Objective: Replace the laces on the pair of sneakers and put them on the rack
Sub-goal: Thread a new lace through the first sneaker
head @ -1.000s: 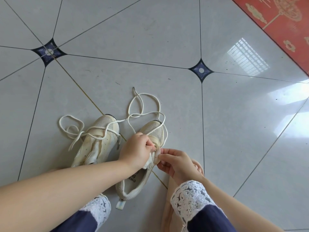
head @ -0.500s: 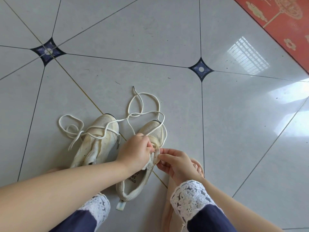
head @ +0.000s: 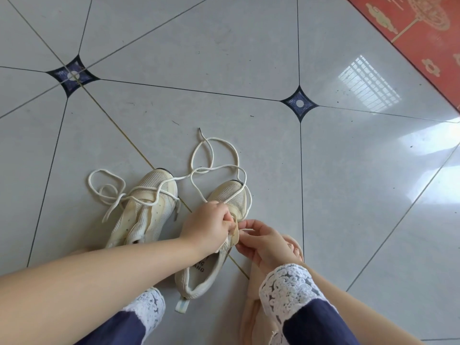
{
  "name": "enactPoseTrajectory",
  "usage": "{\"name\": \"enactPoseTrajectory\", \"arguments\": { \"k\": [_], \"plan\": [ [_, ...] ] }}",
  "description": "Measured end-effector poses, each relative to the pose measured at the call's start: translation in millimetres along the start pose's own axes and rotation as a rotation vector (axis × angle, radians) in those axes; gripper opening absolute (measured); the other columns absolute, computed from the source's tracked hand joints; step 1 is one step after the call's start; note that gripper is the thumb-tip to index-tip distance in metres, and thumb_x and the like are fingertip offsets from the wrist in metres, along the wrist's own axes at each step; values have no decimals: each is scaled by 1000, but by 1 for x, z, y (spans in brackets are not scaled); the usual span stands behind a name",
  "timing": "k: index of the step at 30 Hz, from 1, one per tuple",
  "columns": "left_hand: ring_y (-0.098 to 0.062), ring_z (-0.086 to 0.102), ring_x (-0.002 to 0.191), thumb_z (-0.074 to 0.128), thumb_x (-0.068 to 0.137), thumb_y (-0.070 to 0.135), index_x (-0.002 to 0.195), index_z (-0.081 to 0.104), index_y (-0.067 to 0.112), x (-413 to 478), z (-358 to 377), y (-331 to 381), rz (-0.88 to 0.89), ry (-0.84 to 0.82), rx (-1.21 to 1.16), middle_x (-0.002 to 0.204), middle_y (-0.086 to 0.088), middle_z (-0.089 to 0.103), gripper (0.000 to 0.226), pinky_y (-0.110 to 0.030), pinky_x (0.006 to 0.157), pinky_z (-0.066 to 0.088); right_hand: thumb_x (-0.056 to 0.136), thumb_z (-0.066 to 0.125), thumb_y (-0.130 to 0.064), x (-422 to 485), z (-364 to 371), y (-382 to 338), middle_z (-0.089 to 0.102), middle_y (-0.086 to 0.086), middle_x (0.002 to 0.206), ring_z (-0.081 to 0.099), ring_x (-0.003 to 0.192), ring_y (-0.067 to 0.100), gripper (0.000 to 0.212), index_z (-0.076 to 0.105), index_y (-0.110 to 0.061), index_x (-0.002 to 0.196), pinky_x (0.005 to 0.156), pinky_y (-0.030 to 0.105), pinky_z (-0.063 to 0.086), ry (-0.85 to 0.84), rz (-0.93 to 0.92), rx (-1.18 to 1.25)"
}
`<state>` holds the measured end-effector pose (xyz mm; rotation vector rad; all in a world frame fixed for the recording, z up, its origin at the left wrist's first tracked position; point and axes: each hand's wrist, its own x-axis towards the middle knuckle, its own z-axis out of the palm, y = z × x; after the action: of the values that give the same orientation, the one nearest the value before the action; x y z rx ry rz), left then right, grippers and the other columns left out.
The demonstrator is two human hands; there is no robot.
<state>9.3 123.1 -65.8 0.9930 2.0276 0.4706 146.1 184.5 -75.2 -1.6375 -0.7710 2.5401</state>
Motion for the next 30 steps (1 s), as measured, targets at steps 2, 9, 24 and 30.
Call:
{"name": "enactPoseTrajectory", "arguments": {
  "k": [2, 9, 24, 30],
  "plan": [
    [-11, 54, 86, 66, 80, 21, 69, 61, 18, -1, 0, -1, 1, 6, -49, 81, 11, 52, 12, -28, 76, 43, 81, 66, 2, 3, 2, 2, 62, 9, 71, 59, 61, 15, 11, 60, -6, 86, 60, 21, 51, 41, -65, -143],
    [-12, 57, 84, 71, 76, 15, 70, 68, 12, -3, 1, -3, 12, 3, -139, 80, 5, 59, 8, -26, 76, 43, 78, 70, -1, 0, 8, 2, 54, 5, 63, 47, 53, 13, 14, 58, -8, 75, 57, 23, 43, 110, -138, -299],
    [-15, 51, 97, 63, 77, 29, 107, 65, 26, -20, -5, -8, 335, 12, 239, 107, 4, 51, 29, -24, 79, 39, 91, 48, 4, -4, 3, -6, 68, 9, 73, 69, 66, 19, 16, 52, -8, 80, 56, 22, 53, 208, -186, -281],
    [-19, 55, 93, 67, 72, 32, 96, 66, 23, -16, -3, 0, 378, 98, 338, 97, 3, 57, 26, -30, 79, 37, 91, 47, 5, -5, 2, -14, 69, 6, 74, 70, 74, 17, 21, 52, -11, 79, 59, 19, 50, 291, -310, -213]
  ]
}}
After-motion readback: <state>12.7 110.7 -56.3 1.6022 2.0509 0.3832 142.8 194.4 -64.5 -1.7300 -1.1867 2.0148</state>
